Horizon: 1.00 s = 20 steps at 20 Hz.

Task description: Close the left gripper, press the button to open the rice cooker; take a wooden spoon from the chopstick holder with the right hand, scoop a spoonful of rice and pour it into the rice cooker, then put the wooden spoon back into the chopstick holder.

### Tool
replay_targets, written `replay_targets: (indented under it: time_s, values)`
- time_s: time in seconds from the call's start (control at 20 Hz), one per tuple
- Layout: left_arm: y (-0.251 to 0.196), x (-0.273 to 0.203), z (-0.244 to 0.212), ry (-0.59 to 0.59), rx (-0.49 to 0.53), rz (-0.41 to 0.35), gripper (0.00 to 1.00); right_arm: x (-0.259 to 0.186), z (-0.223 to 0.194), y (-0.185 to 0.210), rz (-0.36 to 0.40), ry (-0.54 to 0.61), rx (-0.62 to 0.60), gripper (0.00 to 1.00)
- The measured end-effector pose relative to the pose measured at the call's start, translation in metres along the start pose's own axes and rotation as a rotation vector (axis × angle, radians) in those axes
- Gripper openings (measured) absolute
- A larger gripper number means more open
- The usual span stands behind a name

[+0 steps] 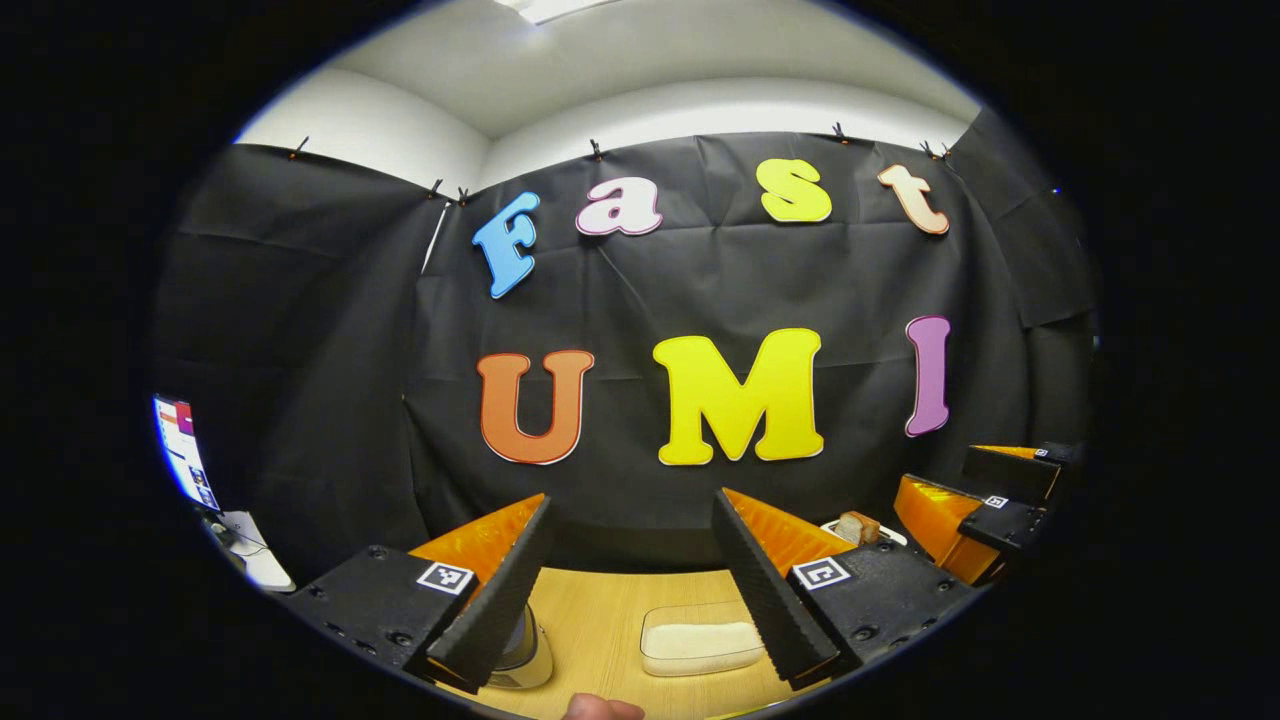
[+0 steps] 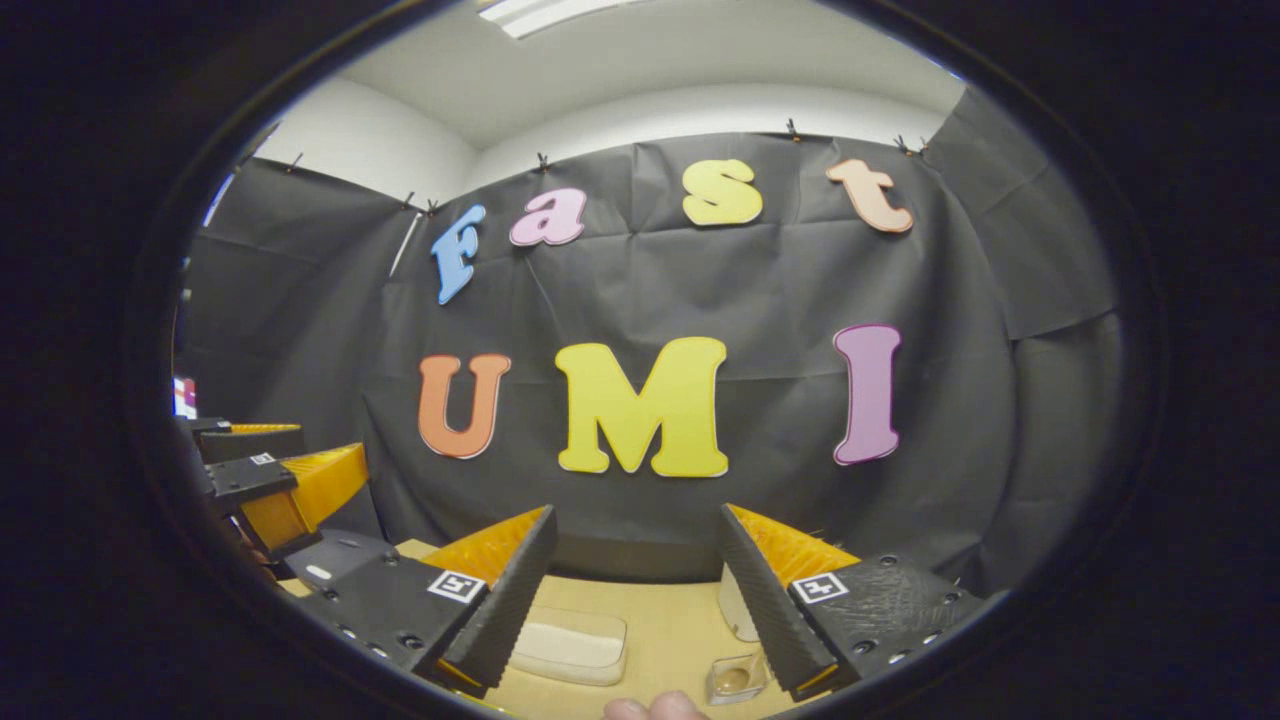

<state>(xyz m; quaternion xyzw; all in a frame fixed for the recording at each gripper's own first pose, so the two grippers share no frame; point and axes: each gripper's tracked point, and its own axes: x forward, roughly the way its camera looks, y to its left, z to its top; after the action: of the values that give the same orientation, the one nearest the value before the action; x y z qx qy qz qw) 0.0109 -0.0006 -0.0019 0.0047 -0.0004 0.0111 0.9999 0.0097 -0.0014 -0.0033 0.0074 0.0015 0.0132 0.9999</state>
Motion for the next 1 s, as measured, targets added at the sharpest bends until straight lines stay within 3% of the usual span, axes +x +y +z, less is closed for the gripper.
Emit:
replay_targets:
  time_s: [0.55,1.0]
  values:
    - [-0.001,0.004,-0.008,0.017,-0.009,0.003,0.99,0.004,-0.011,-0.018,-0.031,0.039,0.03,0.95]
    - [-0.012,0.006,-0.01,0.008,-0.003,-0.007,0.99,0.003,-0.044,-0.068,-0.091,0.136,0.058,0.96]
